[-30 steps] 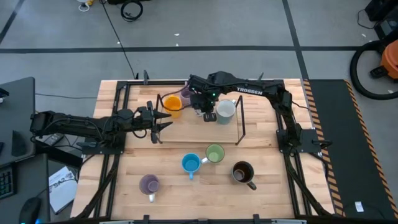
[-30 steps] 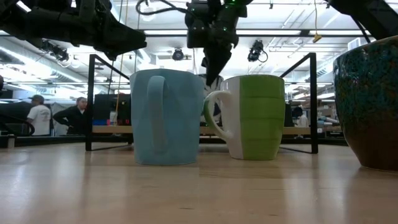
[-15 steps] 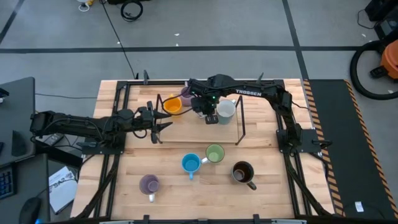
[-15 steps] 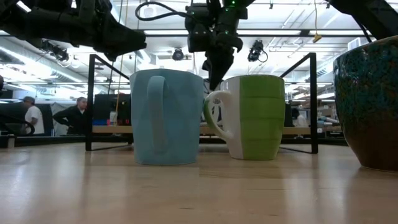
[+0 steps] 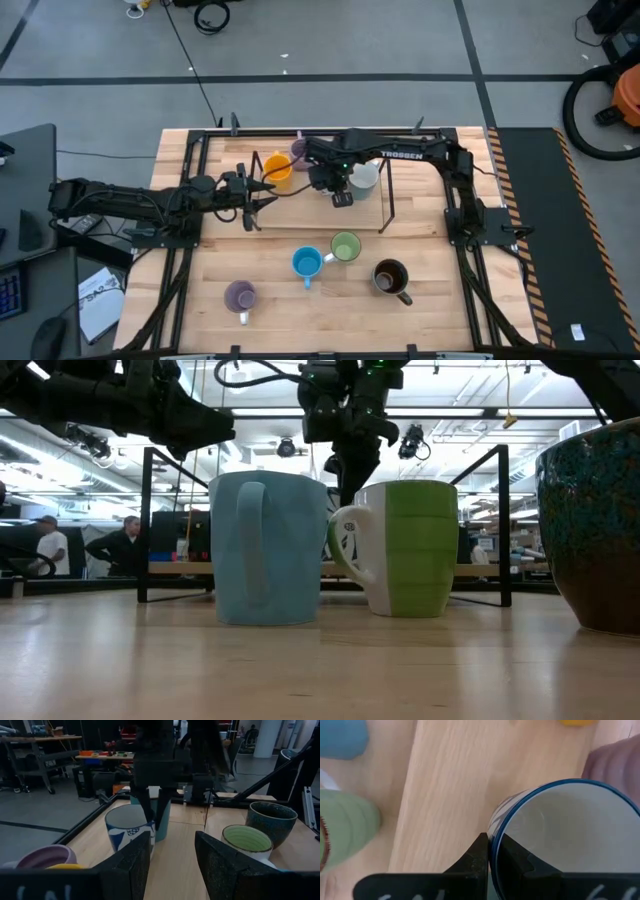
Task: Place coffee mugs
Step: Put the white mug on the shelf
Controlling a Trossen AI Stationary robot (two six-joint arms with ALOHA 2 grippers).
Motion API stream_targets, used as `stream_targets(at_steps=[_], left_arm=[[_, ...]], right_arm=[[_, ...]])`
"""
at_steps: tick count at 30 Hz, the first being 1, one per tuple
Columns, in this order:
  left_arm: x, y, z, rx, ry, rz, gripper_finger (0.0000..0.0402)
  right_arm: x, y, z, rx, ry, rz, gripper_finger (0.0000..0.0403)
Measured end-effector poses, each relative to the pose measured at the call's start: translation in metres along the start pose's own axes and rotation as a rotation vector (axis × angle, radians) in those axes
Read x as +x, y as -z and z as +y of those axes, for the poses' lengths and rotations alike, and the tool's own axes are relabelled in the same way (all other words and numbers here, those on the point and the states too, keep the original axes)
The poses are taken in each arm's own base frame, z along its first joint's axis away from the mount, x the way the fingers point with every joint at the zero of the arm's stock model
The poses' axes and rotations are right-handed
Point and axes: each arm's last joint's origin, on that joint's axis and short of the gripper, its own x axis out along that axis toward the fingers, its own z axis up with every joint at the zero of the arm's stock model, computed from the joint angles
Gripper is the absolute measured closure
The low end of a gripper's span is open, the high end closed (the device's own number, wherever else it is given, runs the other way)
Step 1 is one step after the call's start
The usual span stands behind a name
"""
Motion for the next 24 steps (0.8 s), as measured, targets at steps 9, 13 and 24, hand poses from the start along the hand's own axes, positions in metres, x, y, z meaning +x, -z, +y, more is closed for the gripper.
stream_targets(at_steps=[9,13,24], left_arm=[[0.0000,-0.0008,0.0000,-0.001,0.000,-0.009,0.0239],[0.0000,-0.0002,0.0000,0.000,0.000,-0.002,0.0239],[0.0000,0.0000,0.0000,-0.007,0.000,0.000,0.0239]], right_arm=[[-0.0006,0.0018,0.0001,-0.014,0.024,-0.004,0.0371],[-0.0006,0.0025,0.0004,-0.012,0.021,0.002,0.0372],[-0.0004,0.0018,0.0030,-0.018,0.018,0.006,0.0372]])
